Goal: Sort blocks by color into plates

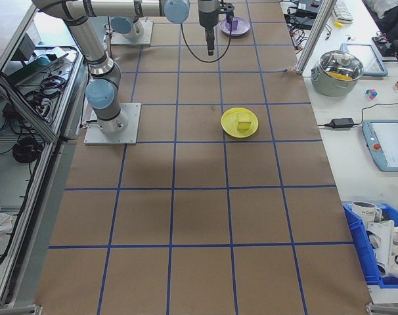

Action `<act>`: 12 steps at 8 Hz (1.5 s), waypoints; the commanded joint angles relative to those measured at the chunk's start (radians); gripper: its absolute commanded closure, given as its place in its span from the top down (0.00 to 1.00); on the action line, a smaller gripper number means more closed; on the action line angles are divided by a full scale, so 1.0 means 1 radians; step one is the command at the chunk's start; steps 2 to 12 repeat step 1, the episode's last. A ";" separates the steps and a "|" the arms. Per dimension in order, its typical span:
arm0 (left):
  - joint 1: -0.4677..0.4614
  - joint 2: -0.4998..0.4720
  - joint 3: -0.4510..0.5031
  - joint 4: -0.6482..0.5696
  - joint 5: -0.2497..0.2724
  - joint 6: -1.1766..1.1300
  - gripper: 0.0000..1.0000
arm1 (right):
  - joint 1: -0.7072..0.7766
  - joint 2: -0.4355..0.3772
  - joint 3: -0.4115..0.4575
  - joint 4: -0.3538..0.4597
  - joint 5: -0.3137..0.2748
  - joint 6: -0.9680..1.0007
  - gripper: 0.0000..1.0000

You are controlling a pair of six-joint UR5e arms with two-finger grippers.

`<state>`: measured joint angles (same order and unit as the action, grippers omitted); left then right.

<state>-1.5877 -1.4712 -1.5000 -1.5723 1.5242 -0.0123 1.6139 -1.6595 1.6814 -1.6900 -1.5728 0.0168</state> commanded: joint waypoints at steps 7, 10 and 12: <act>0.000 0.000 0.000 0.000 0.001 0.002 1.00 | 0.000 -0.009 0.000 0.006 0.002 0.000 1.00; 0.000 0.000 0.000 0.000 0.001 0.002 1.00 | 0.000 -0.009 0.000 0.006 0.002 0.000 1.00; 0.000 0.000 0.000 0.000 0.001 0.002 1.00 | 0.000 -0.009 0.000 0.006 0.002 0.000 1.00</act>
